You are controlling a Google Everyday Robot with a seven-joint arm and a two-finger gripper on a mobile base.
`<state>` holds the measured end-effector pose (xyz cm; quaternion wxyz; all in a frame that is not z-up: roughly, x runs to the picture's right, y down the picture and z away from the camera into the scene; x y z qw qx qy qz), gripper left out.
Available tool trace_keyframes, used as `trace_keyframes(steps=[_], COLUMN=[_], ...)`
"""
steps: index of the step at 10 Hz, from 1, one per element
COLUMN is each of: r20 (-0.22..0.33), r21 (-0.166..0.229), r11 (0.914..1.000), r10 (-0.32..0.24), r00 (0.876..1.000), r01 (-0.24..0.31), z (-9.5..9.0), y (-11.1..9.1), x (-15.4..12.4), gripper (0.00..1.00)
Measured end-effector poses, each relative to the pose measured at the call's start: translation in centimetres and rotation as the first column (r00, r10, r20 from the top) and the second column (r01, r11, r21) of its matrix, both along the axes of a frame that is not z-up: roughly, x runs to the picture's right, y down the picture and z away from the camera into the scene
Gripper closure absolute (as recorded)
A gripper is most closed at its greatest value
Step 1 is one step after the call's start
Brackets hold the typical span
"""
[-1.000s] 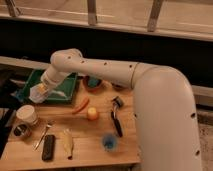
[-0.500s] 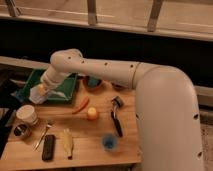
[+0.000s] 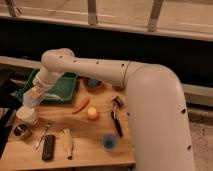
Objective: Place towel in metal cup
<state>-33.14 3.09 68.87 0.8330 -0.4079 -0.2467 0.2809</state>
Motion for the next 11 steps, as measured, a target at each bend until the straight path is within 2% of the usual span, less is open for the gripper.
trace_keyframes(steps=[3, 7, 9, 11], r20=[0.053, 0.099, 0.066, -0.017], r21=[-0.053, -0.108, -0.133, -0.152], r11=[0.9979, 0.9914, 0.9904, 0.9875], r10=[-0.035, -0.063, -0.031, 0.040], r00=[0.998, 0.993, 0.997, 0.999], r01=[0.038, 0.073, 0.040, -0.042], z=[-2.7, -3.9, -3.2, -1.7], y=[5.1, 9.7, 11.0, 11.8], x=[-2.3, -5.8, -6.7, -7.3], gripper=[1.00, 1.00, 1.00, 1.00])
